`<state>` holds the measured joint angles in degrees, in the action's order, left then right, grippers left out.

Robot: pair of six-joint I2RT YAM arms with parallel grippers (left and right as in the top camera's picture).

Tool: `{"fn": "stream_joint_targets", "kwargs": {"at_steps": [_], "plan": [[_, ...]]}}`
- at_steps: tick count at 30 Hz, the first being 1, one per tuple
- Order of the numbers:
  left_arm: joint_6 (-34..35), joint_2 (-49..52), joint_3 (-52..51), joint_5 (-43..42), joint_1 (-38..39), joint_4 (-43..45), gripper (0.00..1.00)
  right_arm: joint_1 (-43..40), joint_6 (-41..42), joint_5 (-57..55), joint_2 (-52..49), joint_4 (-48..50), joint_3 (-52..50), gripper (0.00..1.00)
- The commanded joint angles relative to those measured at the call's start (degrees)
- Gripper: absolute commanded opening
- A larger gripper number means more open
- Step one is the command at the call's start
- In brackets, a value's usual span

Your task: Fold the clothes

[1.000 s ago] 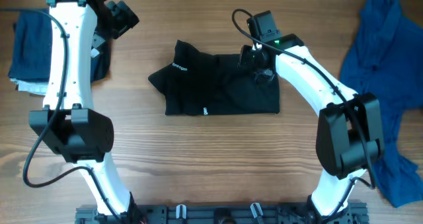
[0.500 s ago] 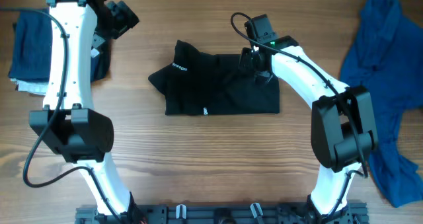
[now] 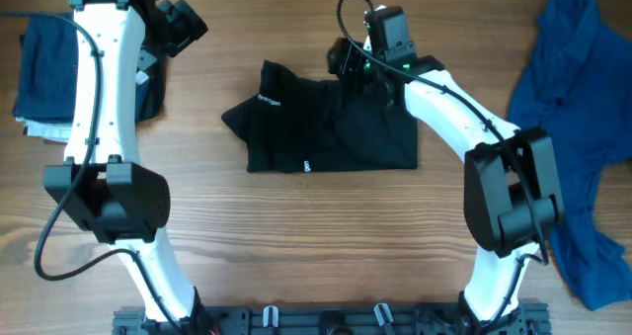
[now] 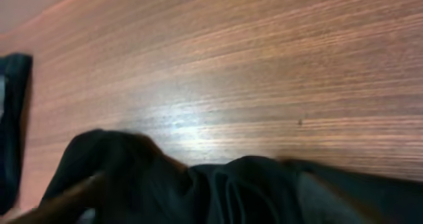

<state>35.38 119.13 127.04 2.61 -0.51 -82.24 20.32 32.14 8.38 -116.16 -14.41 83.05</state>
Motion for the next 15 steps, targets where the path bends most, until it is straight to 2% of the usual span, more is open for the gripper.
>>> {"fn": "stream_joint_targets", "kwargs": {"at_steps": [1,8,12,15], "plan": [[-0.70,-1.03,0.79,-0.22,-0.57,0.15,1.00,0.31,-1.11,4.48,-0.28,-2.54,0.46,0.97],[-5.44,-0.98,-1.55,-1.62,-0.35,-3.72,1.00,-2.71,-11.74,4.17,6.19,-24.76,5.68,0.99],[-7.82,-0.98,-10.27,-4.68,-0.35,-1.73,1.00,-7.65,-17.38,4.42,13.62,-34.16,7.06,1.00],[-13.51,-0.98,-19.54,-12.66,-0.35,4.22,0.99,-9.44,-20.37,4.13,16.39,-36.09,7.06,0.99]]}}
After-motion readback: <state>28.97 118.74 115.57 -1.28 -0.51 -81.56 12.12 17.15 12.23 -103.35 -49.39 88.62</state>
